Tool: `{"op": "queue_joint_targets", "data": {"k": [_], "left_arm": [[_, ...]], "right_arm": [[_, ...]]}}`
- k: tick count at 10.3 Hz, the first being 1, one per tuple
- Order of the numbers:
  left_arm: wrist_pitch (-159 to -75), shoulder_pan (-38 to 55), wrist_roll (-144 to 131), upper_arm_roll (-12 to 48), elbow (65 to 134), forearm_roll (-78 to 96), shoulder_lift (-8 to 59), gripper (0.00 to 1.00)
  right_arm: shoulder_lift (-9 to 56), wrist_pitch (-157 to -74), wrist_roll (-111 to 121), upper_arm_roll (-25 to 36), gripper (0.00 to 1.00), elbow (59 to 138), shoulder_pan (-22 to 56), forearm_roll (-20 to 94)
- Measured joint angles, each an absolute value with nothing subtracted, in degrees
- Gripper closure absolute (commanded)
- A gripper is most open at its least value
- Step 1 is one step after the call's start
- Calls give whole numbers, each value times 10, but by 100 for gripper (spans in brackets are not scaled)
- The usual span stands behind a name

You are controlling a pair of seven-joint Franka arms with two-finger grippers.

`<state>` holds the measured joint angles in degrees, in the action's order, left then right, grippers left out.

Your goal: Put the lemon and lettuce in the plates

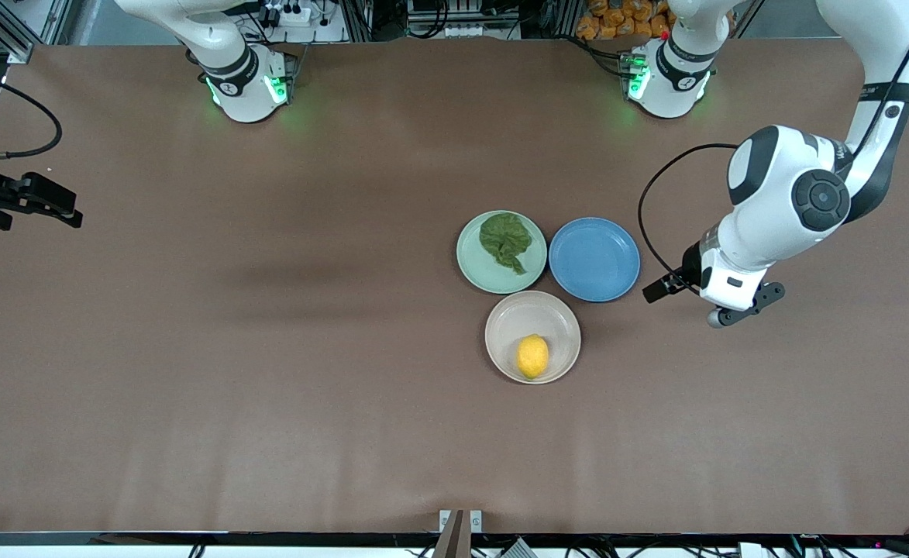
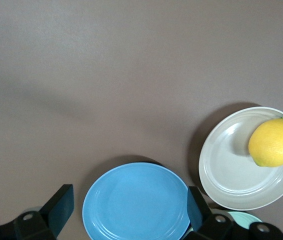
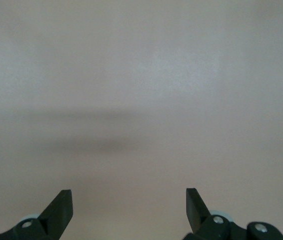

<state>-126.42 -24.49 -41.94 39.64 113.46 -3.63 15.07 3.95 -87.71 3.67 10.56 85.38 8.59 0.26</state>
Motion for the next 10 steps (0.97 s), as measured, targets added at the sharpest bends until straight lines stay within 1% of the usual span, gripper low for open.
{"op": "queue_joint_targets", "data": {"k": [5, 6, 7, 9, 10], "left_arm": [[-1265, -292, -405, 388, 1134, -39, 152, 0], [-1252, -294, -401, 387, 1134, -42, 153, 0], [-1232, -280, -401, 374, 1137, -47, 152, 0], [-1226, -192, -396, 277, 1161, -49, 138, 0], [-1226, -163, -382, 241, 1180, -41, 120, 0]], "right_arm": [[39, -878, 39, 88, 0, 859, 80, 3], [37, -879, 39, 87, 0, 860, 80, 3], [32, -879, 39, 86, 0, 859, 80, 3], [13, -879, 39, 83, 0, 858, 80, 3], [3, -879, 39, 84, 0, 858, 79, 3]]}}
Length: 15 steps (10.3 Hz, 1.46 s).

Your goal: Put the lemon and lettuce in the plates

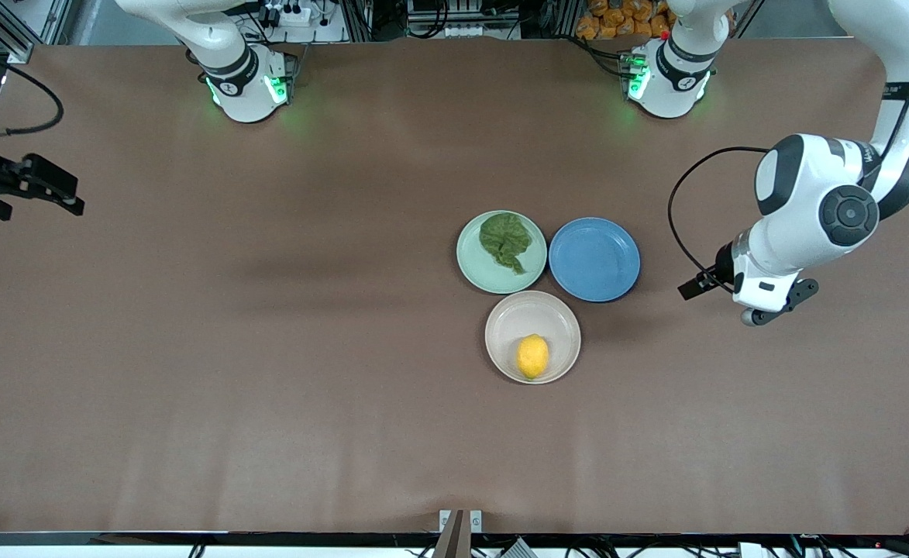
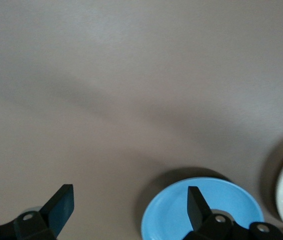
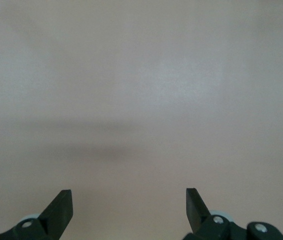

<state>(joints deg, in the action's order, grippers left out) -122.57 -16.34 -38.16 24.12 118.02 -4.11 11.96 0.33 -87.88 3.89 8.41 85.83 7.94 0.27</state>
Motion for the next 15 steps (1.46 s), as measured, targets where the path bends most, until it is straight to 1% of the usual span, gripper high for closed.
{"op": "queue_joint_targets", "data": {"k": [3, 5, 6, 7, 10, 12, 13, 15], "left_arm": [[-1223, -70, -325, 131, 1257, 16, 21, 0], [-1222, -53, -313, 115, 1283, 25, -28, 0], [-1223, -44, -312, 114, 1281, 25, -38, 0], [-1226, -34, -312, 115, 1267, 25, -42, 0], [-1211, -25, -276, 117, 1164, 25, -42, 0], [-1188, -25, -204, 117, 1115, 25, -42, 0], [-1165, -25, -183, 117, 1089, 22, -42, 0], [-1090, -25, -146, 117, 1023, 12, -42, 0]], "right_arm": [[-6, -882, 39, 87, 0, 859, 76, 3], [-5, -889, 39, 97, 0, 863, 76, 3], [-5, -893, 39, 102, 0, 864, 75, 3], [-4, -896, 39, 104, 0, 865, 74, 3], [-3, -897, 39, 105, 0, 866, 73, 3], [-2, -897, 39, 104, 0, 866, 73, 3], [-2, -897, 39, 104, 0, 866, 73, 3], [-3, -896, 39, 103, 0, 865, 73, 4]]}}
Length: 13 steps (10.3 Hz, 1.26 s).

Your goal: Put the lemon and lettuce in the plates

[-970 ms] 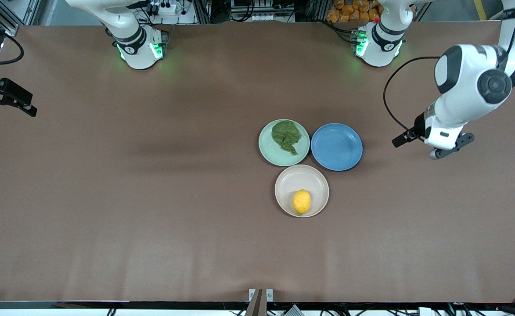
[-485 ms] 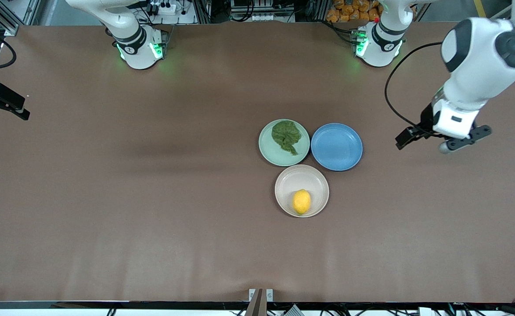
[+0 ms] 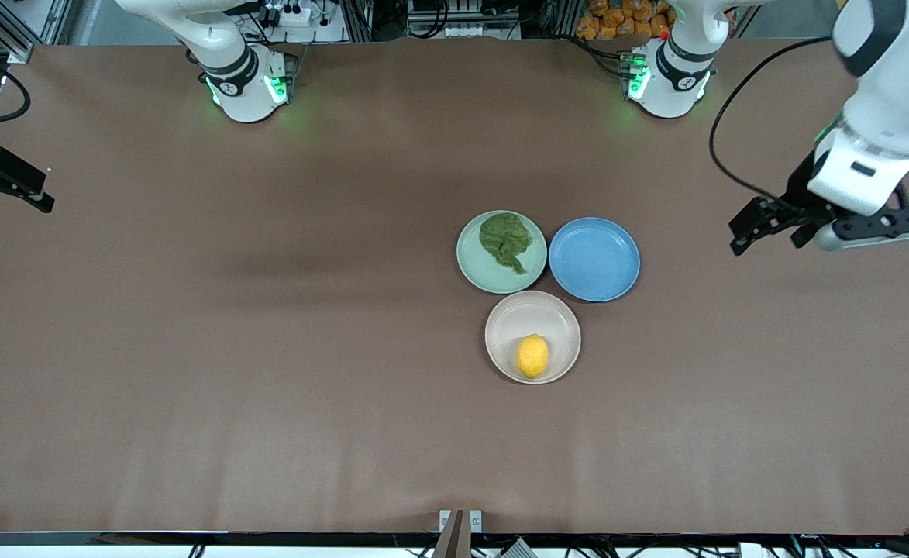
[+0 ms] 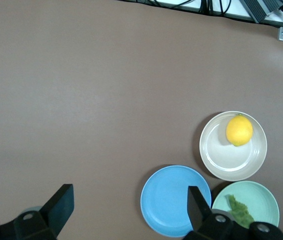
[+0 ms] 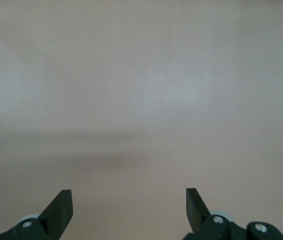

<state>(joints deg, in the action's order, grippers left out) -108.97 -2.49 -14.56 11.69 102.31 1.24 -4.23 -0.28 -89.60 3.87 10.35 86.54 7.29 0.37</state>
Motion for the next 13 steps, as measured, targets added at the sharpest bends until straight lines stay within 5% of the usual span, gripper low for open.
{"op": "queue_joint_targets", "data": {"k": [4, 13], "left_arm": [[-964, -26, -54, 116, 941, 11, -42, 0], [-945, -25, -54, 132, 936, 10, -40, 0]], "right_arm": [[-3, -893, 39, 102, 0, 865, 74, 4], [0, -892, 39, 98, 0, 866, 81, 4]]}}
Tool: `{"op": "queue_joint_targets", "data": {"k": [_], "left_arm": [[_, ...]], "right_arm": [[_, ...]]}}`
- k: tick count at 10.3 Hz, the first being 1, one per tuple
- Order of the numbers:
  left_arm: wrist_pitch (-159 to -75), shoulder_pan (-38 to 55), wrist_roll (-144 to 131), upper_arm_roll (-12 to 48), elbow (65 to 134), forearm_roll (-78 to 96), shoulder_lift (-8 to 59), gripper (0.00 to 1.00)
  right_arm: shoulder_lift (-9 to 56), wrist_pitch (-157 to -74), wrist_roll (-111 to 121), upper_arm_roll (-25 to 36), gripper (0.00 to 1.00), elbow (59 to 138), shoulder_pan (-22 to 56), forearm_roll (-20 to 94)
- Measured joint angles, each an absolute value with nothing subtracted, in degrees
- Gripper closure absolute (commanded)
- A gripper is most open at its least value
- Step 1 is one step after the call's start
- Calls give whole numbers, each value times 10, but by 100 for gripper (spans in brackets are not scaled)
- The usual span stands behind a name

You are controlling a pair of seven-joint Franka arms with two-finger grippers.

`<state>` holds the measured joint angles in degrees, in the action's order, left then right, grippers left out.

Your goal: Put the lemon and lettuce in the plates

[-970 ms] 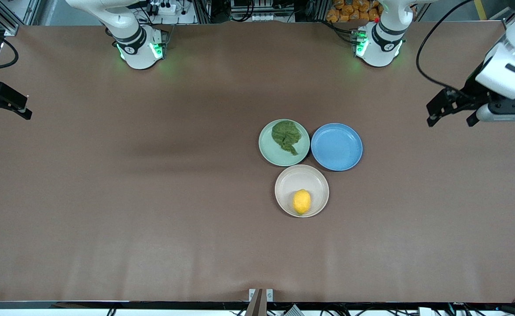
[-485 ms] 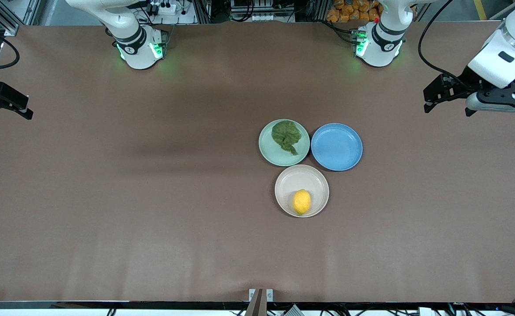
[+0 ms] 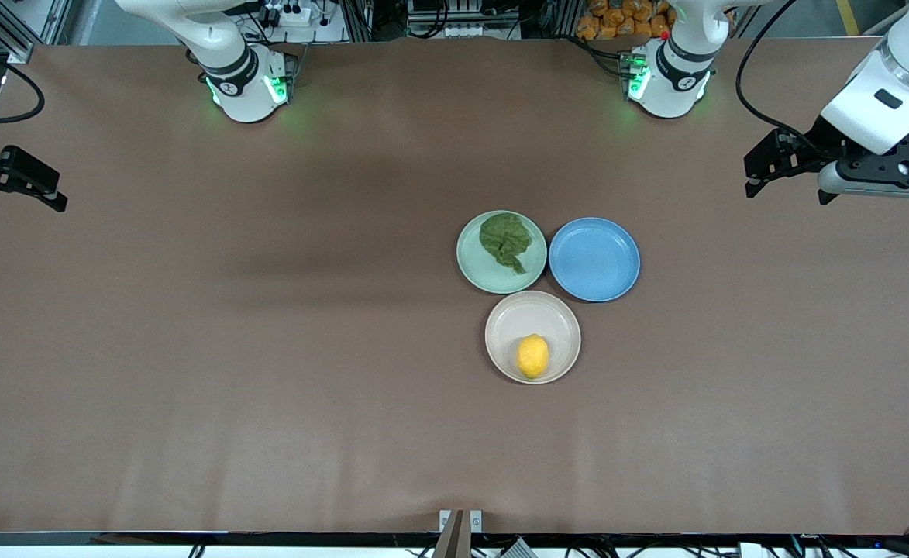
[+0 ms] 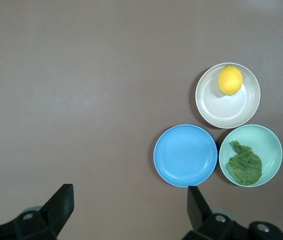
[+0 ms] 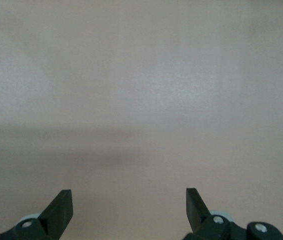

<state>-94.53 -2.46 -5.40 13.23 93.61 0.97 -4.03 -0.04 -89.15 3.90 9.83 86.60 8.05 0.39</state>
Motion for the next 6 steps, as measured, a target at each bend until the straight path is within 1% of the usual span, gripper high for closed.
{"op": "queue_joint_targets", "data": {"k": [6], "left_arm": [[-945, -25, -95, 132, 931, 10, -40, 0]], "right_arm": [[10, -894, 40, 96, 0, 869, 85, 4]]}}
